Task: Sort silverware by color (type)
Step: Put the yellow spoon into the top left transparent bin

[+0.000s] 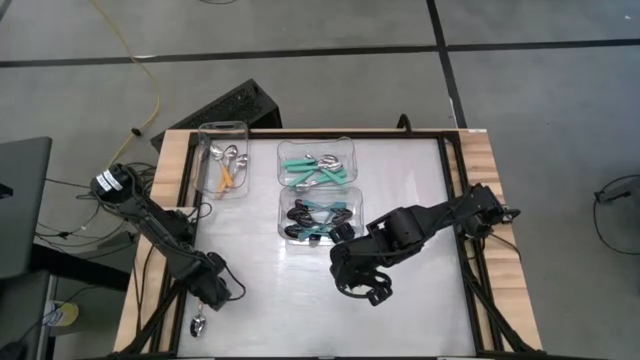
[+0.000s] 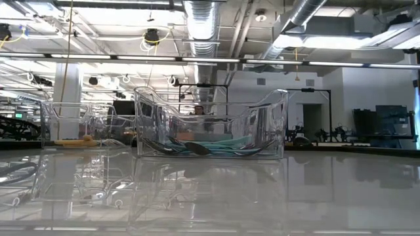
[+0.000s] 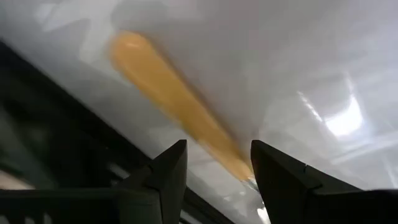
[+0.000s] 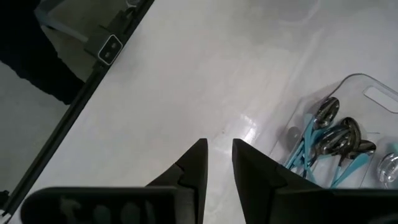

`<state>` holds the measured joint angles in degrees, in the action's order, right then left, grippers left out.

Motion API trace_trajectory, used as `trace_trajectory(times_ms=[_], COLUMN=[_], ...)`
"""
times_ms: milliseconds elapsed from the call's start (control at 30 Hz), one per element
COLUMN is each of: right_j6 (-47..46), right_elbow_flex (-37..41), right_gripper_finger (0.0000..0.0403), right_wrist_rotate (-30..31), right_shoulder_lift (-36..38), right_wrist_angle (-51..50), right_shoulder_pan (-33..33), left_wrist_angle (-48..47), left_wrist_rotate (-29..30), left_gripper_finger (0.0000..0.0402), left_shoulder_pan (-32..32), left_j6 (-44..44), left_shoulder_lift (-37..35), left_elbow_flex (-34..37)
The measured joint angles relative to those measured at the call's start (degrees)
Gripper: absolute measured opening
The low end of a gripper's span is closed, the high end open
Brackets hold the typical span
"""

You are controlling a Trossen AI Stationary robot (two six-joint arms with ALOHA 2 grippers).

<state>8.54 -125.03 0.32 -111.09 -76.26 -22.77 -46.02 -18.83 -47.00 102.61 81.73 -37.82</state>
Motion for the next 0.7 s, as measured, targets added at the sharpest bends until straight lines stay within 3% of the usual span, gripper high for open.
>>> trace_trajectory(times_ms=[500,700], right_j6=[-2.06,-2.12], right_elbow_flex=[0.02,0.02], right_gripper_finger=[0.0097,0.0097], right_wrist_rotate=[0.02,0.02], right_shoulder_lift=[0.00,0.00], right_wrist_angle=[-0.10,-0.07], right_shoulder_pan=[-0.81,-1.35], left_wrist_angle=[9.71,8.30], left_wrist_rotate=[1.07,3.50], left_gripper_finger=[0.0158,0.0088], left_shoulder_pan=[-1.25,-1.36], left_j6=[4.50,3.02], left_shoulder_lift=[-0.50,-0.55], left_elbow_flex=[4.16,3.40])
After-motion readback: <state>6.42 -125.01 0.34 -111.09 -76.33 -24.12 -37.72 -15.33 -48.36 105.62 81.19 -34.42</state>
